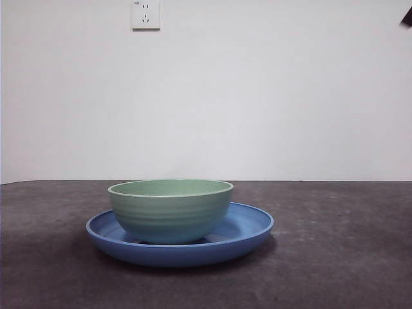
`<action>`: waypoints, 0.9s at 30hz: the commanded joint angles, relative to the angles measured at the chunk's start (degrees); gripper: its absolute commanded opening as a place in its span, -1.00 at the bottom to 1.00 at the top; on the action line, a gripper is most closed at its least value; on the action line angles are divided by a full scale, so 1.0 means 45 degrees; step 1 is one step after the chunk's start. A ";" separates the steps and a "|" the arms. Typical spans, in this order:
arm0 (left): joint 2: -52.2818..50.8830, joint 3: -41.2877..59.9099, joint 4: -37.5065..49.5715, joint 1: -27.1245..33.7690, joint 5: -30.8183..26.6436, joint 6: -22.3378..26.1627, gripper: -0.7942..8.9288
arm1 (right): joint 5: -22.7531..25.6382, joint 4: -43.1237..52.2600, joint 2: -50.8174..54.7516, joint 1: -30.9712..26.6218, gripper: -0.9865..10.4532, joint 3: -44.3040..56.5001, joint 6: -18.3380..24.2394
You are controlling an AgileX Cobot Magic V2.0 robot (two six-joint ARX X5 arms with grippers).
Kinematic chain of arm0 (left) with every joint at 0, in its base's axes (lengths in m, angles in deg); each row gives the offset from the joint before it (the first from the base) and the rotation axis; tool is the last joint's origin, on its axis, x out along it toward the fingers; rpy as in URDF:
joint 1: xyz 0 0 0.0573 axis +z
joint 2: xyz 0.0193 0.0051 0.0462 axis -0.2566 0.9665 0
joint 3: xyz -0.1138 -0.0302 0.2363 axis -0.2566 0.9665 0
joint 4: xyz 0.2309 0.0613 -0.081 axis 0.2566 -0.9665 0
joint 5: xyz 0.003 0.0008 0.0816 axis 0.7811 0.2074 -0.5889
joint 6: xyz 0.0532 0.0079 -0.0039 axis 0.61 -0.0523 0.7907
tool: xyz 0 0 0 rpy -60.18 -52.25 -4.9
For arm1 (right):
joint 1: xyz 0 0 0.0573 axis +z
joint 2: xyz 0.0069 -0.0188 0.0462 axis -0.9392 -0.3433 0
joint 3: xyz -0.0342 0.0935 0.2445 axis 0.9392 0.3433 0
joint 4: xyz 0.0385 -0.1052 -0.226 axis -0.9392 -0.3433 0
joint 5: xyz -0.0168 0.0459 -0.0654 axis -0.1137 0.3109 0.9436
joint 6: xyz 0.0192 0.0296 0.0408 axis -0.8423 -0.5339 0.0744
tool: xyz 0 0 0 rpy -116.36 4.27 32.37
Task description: Place the green bowl on the blue plate
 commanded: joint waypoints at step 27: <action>0.0053 -0.0063 0.0121 -0.0073 0.0058 0.0044 -0.81 | -0.0155 -0.0865 0.1433 0.0112 -0.77 -0.0049 0.0661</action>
